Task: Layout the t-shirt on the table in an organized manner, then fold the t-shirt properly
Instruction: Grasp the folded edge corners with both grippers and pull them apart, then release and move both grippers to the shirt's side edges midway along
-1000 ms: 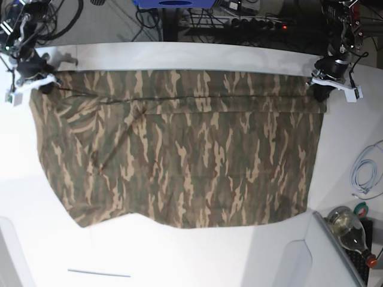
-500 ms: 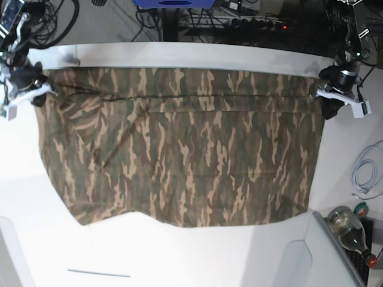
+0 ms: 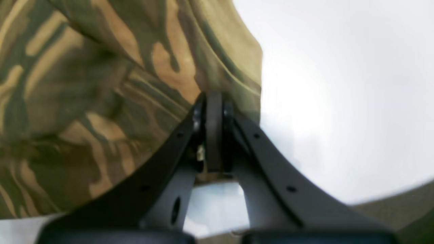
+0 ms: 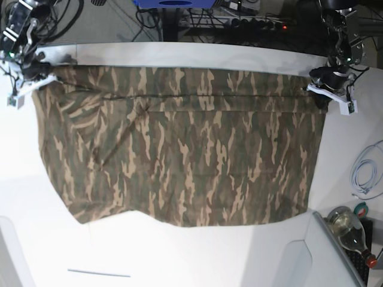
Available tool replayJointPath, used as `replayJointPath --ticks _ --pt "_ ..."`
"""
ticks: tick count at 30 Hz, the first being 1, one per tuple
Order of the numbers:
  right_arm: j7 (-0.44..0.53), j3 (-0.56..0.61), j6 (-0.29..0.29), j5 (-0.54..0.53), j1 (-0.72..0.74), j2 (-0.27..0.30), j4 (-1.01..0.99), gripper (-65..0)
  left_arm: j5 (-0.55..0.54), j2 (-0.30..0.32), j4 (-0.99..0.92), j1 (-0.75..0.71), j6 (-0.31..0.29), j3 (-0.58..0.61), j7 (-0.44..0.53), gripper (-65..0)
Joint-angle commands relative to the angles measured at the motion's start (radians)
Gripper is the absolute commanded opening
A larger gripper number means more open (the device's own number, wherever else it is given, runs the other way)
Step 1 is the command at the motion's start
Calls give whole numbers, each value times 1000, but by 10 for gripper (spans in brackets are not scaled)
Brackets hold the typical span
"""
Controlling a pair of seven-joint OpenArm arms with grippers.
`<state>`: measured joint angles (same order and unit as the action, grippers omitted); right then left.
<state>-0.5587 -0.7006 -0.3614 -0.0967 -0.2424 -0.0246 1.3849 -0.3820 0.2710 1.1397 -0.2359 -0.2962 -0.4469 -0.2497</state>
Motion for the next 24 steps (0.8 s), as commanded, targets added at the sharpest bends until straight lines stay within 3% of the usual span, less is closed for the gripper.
replayJointPath --ticks 1,13,19,24 --pt "-30 -1 2 10 -15 -1 15 -650 7 0 18 2 -8 -10 19 -650" --pt "-22 12 3 10 -84 -5 60 -650 15 -20 158 -93 -7 -14 16 -650" --pt "-24 9 3 10 -73 -1 199 -650 13 -19 302 -125 -5 -63 10 -650" --pt "-28 19 -6 4 68 45 225 -647 21 -12 412 -52 -10 -178 -164 -650"
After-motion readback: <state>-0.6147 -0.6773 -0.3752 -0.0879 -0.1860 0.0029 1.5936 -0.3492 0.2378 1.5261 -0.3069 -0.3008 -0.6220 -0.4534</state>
